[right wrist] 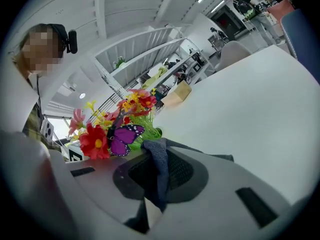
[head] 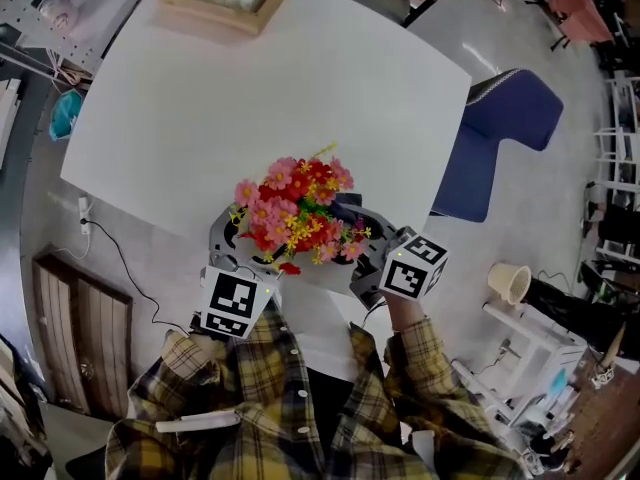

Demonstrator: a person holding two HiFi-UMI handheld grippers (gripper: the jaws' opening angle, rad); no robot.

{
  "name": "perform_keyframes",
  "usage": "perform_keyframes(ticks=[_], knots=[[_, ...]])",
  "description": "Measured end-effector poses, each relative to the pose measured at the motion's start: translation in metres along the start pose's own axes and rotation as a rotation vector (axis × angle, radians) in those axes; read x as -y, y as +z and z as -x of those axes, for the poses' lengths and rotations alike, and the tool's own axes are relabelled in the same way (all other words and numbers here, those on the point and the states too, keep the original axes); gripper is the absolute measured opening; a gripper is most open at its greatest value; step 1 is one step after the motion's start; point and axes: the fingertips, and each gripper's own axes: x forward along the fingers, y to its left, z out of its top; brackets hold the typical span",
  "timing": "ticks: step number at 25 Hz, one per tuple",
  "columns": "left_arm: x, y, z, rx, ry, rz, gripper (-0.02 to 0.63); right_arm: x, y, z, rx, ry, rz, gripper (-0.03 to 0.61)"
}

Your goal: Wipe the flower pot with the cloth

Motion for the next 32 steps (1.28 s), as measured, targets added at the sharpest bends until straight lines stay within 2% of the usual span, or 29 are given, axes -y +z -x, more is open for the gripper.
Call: perform_keyframes(ticks=[5, 12, 15, 22, 26, 32], knots=[[-0.002, 0.005, -0.005, 0.007, -0.062, -0.066, 0.397, 0.002, 0.002, 0.002, -0.013, 0.005, -0.017, 0.017], [-0.014, 0.001, -0.025, -0.068, -0.171, -0.251, 0.396, 0.026, 0.023, -0.007, -0.091, 0.040, 0.028, 0.017], [-0.024, 0.003, -0.036, -0.081, -0.204, -0.267, 0.396, 0.040, 0.034, -0.018, -0.121, 0.040, 0.027, 0.017], [-0.024, 0.021, -0.049, -0.084, -0.227, -0.309, 0.396, 0.058, 0.055, -0.019, -0.180, 0.047, 0.050, 0.017], [-0.031, 0.024, -0.052, -0.102, -0.263, -0.347, 0.396, 0.062, 0.063, -0.034, -0.262, 0.098, 0.093, 0.017], [-0.040, 0.026, -0.060, -0.138, -0.370, -0.412, 0.396, 0.067, 0.077, -0.061, -0.354, 0.174, 0.165, 0.017]])
